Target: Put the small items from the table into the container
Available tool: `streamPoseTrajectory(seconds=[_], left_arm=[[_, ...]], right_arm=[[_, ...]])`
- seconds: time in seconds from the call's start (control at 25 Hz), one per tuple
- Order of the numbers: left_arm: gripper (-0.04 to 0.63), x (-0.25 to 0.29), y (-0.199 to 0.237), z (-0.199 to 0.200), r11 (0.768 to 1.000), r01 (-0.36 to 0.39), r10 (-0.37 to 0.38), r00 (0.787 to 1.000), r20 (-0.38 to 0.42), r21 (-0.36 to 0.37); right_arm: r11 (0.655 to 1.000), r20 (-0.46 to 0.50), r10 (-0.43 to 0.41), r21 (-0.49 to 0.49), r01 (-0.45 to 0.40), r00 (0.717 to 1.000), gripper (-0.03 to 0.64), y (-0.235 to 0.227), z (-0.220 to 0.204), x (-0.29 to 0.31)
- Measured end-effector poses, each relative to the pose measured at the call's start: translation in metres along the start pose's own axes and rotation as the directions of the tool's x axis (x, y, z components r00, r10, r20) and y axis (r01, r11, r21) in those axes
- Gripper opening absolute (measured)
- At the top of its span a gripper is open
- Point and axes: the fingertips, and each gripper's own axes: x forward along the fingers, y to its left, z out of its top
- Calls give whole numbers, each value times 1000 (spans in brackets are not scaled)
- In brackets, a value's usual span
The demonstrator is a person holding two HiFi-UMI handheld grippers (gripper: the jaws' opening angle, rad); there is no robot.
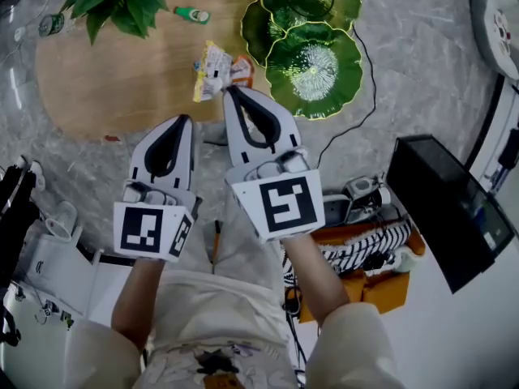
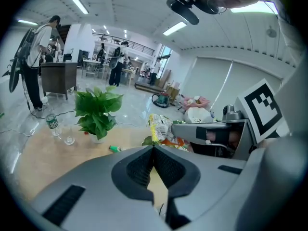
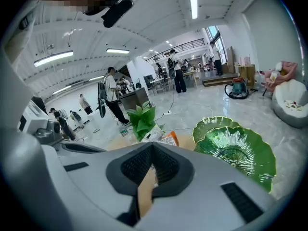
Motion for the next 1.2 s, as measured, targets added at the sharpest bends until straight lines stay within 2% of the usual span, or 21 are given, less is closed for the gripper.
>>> streamPoseTrajectory(seconds=[0.6, 1.2], left_arm=[[9, 17, -46, 18, 998, 46, -46, 999, 9, 37], [9, 46, -83, 15, 995, 75, -74, 997, -16, 67]], right_arm=[[994, 26, -108, 37, 107, 994, 6, -58, 12, -43], [983, -11, -180, 28, 180, 984, 5, -117, -7, -66]])
